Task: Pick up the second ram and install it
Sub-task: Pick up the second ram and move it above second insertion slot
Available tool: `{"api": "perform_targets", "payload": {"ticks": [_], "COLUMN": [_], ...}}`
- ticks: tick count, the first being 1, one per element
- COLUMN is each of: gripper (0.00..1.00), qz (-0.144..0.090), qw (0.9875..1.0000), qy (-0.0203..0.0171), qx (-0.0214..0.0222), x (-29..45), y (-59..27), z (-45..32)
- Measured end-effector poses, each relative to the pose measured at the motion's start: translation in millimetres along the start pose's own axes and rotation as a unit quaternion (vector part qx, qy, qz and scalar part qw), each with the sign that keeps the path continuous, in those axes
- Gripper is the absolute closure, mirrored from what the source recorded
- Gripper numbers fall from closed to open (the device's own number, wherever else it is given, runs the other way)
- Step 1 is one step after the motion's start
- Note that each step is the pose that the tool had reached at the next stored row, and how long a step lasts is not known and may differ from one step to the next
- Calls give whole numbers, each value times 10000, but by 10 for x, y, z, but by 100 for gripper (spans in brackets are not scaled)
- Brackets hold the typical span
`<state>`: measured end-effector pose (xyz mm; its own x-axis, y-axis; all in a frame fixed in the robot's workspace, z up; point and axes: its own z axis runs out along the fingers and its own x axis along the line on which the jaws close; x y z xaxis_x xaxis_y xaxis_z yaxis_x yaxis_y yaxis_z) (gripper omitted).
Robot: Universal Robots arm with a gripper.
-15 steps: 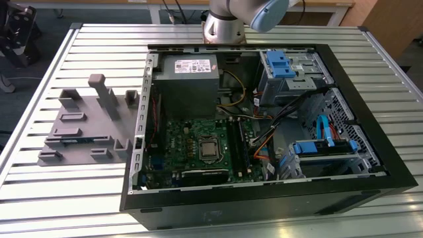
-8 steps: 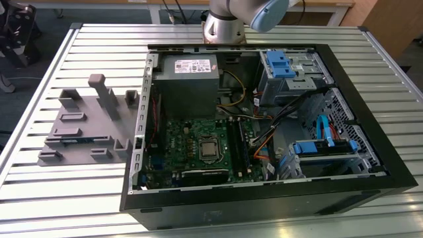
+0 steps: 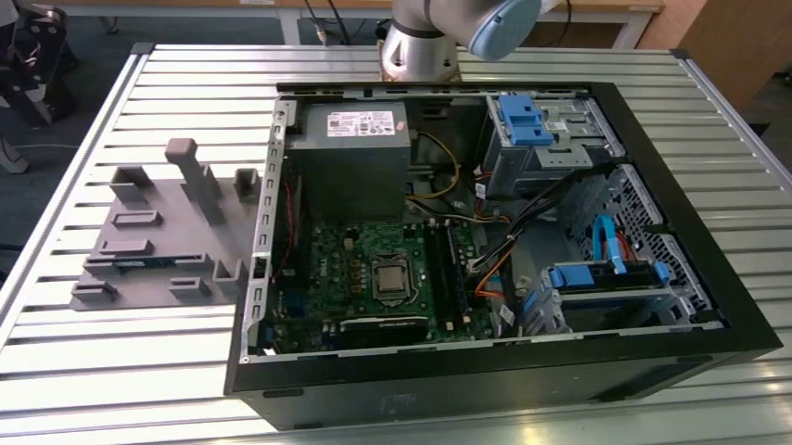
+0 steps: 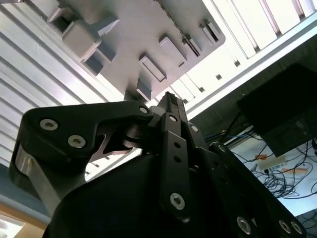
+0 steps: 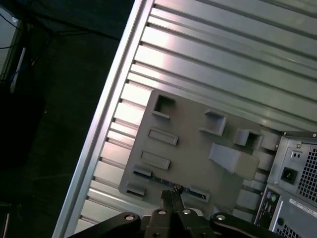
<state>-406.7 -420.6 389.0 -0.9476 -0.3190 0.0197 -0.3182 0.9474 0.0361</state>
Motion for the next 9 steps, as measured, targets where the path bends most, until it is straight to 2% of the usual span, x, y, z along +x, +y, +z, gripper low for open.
{"api": "perform_targets", "payload": {"ticks": [5, 9], "gripper": [89, 89], "qz": [-268, -376], "qw": [9996, 9993], "qy": [10, 14], "qx": [5, 8], "x": [0, 0], "y": [0, 0], "z": [0, 0]}}
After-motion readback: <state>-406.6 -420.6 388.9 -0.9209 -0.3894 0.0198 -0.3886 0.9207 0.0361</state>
